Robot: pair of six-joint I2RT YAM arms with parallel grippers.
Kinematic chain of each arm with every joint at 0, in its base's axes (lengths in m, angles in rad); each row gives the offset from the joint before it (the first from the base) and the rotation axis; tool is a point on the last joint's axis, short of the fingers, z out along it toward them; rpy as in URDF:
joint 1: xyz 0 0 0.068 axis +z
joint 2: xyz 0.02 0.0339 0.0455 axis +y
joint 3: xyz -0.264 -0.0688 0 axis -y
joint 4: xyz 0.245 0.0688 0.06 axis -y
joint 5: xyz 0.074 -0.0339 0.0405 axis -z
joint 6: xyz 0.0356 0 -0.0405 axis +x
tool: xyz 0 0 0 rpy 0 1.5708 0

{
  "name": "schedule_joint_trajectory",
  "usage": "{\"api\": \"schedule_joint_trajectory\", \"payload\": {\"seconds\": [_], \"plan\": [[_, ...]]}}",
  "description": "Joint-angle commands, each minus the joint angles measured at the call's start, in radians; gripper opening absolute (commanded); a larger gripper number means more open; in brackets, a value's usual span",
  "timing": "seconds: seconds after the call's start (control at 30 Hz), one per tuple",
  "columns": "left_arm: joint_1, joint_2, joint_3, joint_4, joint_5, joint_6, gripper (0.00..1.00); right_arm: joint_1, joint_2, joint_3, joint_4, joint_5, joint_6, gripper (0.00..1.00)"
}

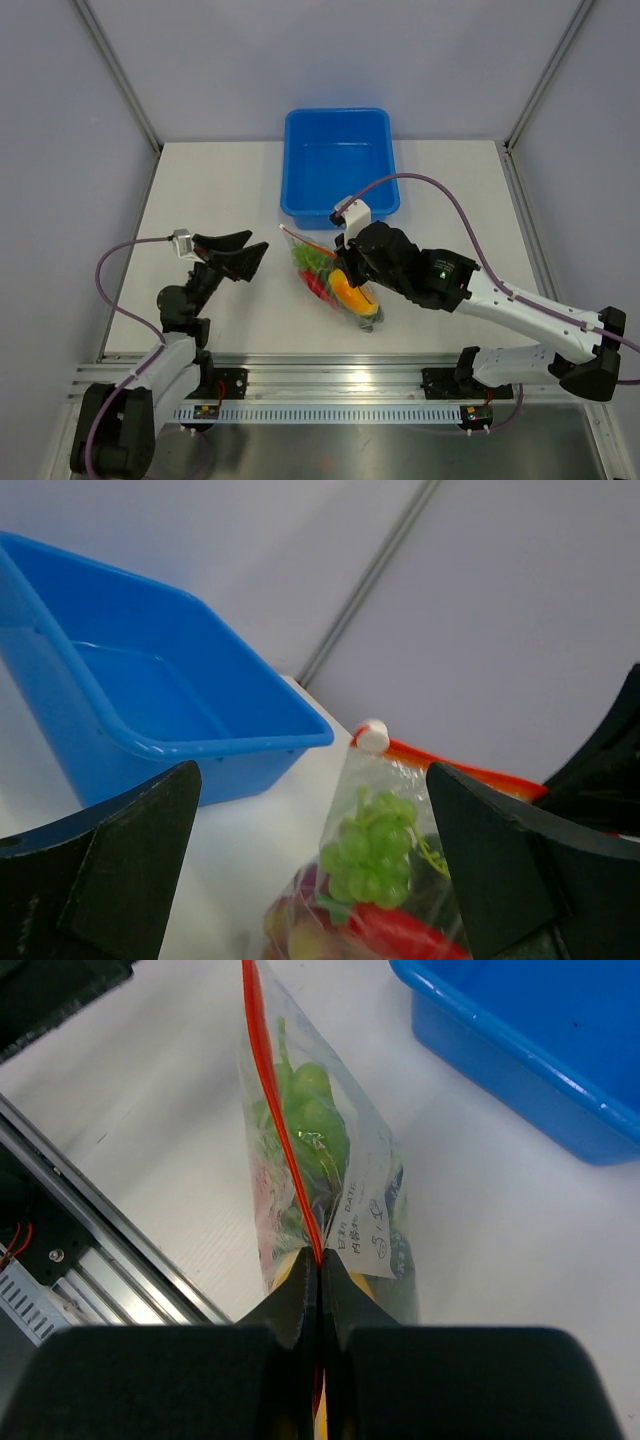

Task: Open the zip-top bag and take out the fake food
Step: Pick up the zipper food storage bag at the center of the board.

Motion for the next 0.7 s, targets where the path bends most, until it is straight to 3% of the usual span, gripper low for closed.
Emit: {"api": "schedule_joint_trajectory", "payload": {"seconds": [0.0,0.2,0.5,0.67], "plan": [[0.003,0.101,-0.026,0.509,0.144,-0.065,0.99,-0.037,-0.026,0.073,0.076,-0.057,-0.039,0.00],[-0.008,0.170,0.013,0.512,0.178,-0.036,0.99,-0.059,-0.035,0.067,0.106,-0.124,-0.069,0.00],[-0.034,0.147,0.040,0.510,0.149,-0.079,0.99,-0.062,-0.071,0.044,0.152,-0.226,-0.074,0.00],[-0.161,0.129,0.053,0.512,0.120,0.018,0.99,-0.064,-0.106,0.009,0.186,-0.269,-0.063,0.00]]}}
